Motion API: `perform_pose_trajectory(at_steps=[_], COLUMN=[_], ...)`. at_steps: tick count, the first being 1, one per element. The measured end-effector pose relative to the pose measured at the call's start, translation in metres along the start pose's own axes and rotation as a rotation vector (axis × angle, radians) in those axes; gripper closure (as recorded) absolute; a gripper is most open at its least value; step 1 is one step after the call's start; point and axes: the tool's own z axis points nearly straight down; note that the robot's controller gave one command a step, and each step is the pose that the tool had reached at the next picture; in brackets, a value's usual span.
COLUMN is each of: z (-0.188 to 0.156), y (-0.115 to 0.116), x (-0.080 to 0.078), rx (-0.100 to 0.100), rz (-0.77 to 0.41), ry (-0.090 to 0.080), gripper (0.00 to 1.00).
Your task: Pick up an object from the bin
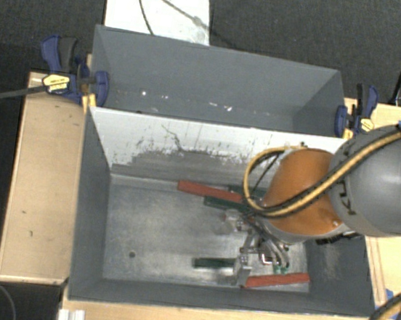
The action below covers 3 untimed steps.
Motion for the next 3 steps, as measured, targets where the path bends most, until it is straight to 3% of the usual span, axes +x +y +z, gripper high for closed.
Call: perform_pose_trajectory(at_steps=[1,2,3], z=[0.0,-0.08,-0.144], y=[-0.004,-0.013,-0.004], x=[-0.001,-0.008,-0.082], rx=[0.003,0.004,0.003], rz=[0.002,0.029,0.057], ry=[-0.001,-0.011,-0.016], gripper=[1.0,1.0,1.0])
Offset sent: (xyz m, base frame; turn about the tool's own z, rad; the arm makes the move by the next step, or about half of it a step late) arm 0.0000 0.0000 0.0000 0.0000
